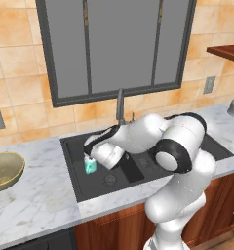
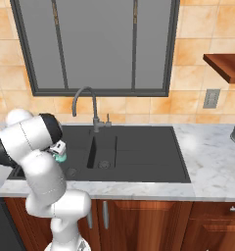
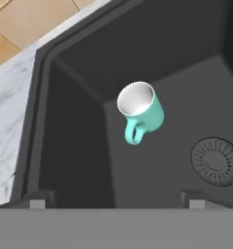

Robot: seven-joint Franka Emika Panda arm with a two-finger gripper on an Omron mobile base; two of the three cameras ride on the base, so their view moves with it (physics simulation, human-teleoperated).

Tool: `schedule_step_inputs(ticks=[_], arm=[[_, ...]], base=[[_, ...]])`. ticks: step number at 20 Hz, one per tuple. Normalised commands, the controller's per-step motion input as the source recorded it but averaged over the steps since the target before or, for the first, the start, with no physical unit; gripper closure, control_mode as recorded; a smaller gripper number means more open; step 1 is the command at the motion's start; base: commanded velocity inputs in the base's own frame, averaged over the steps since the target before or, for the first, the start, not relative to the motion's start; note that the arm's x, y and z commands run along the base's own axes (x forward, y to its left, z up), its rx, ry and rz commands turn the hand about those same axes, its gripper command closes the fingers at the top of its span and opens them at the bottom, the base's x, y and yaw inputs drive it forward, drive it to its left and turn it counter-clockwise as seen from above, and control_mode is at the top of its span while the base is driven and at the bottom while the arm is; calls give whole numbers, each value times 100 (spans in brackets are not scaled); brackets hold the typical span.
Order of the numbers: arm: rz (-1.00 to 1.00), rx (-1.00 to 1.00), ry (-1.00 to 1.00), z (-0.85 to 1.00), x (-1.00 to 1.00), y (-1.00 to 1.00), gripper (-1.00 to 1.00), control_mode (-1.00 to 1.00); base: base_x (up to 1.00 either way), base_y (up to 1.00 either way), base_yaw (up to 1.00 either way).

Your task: Pick the mug and place it in the sink. Pick the bowl and place it in the open cabinet and then close the cabinet.

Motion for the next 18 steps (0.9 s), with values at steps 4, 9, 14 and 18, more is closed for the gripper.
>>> schedule_step_inputs(ticks=[4,9,14,18], arm=[[-9,0,13,99,-32,-7,-100,-100],[-6,-5,15,100,-3,0,-100,-100],[-5,-14,6,100,0,0,-100,-100],[-6,-9,0,84,-5,0,-100,-100]], base=[[0,0,0],[0,0,0],[0,0,0],[0,0,0]])
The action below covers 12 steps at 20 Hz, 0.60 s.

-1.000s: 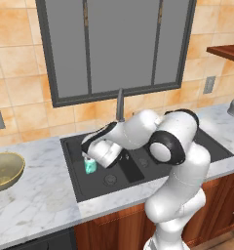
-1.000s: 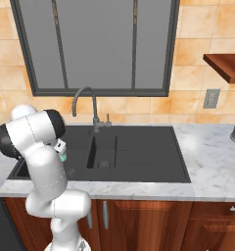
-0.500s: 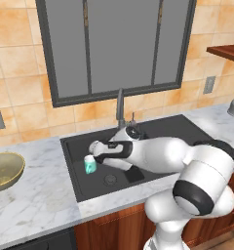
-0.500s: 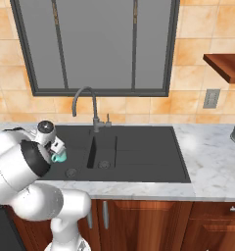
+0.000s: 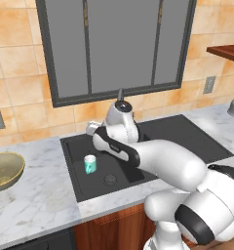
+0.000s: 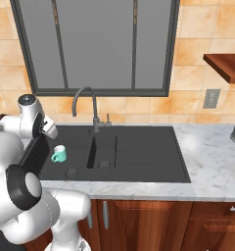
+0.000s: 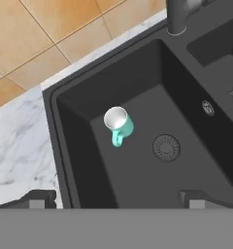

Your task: Pick the mug and place it in the sink. Pick the bowl and place it in the open cabinet and then close the cabinet.

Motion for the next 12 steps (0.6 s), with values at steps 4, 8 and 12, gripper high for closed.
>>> schedule_step_inputs(ticks=[4,8,12], arm=[[-1,-2,0,17,-21,0,-100,-100],[0,0,0,0,-30,-8,-100,-100],[0,2,0,0,-43,-33,-100,-100]], base=[[0,0,0],[0,0,0],[0,0,0]])
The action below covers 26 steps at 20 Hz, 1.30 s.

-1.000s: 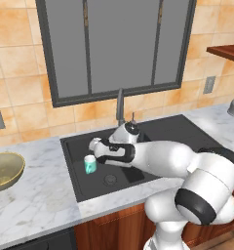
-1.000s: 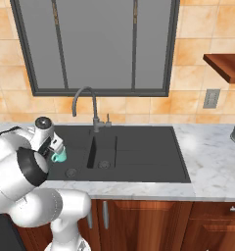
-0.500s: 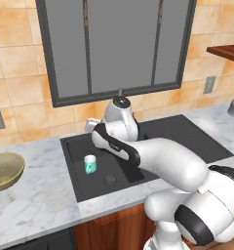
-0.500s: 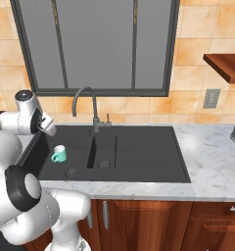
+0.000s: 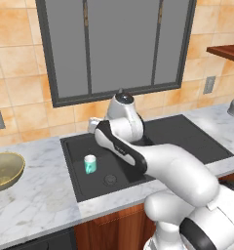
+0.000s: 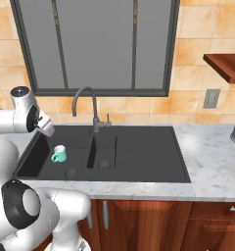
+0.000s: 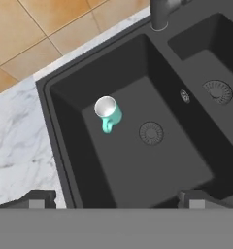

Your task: Pick the mug and place it in the sink. Pick the bowl and place it in the open cabinet and then close the cabinet.

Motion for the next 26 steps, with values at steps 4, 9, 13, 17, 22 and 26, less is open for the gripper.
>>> schedule_step_inputs(ticks=[4,9,13,17,22,26], arm=[[0,3,0,0,-55,-39,-100,-100],[0,0,0,16,-48,-17,-100,-100],[2,0,0,28,-30,-14,-100,-100],[4,0,6,55,-20,-10,-100,-100],[2,0,21,67,-24,0,-100,-100],[-1,-4,28,28,-36,-1,-100,-100]], base=[[0,0,0],[0,0,0],[0,0,0],[0,0,0],[0,0,0],[0,0,0]])
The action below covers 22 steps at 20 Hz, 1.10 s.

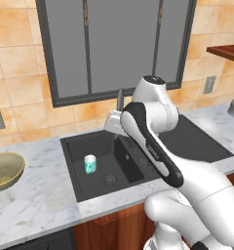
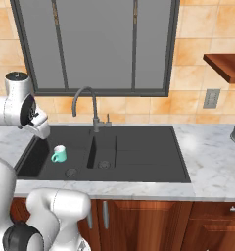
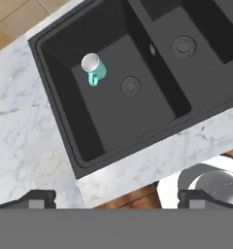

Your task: Pick the mug and place it in the sink. Pick the bowl and place it in the open cabinet and then close the cabinet.

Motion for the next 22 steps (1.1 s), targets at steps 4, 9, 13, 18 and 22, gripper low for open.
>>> schedule_step_inputs(ticks=[4,9,13,18,22], arm=[[-1,-4,26,32,-30,-5,-100,-100],[0,-1,7,5,-4,0,-100,100],[0,0,0,0,0,0,-100,100],[0,0,0,0,0,0,-100,100],[0,0,0,0,0,0,-100,100]], base=[[0,0,0],[-8,27,1],[0,93,8],[0,99,11],[0,83,15]])
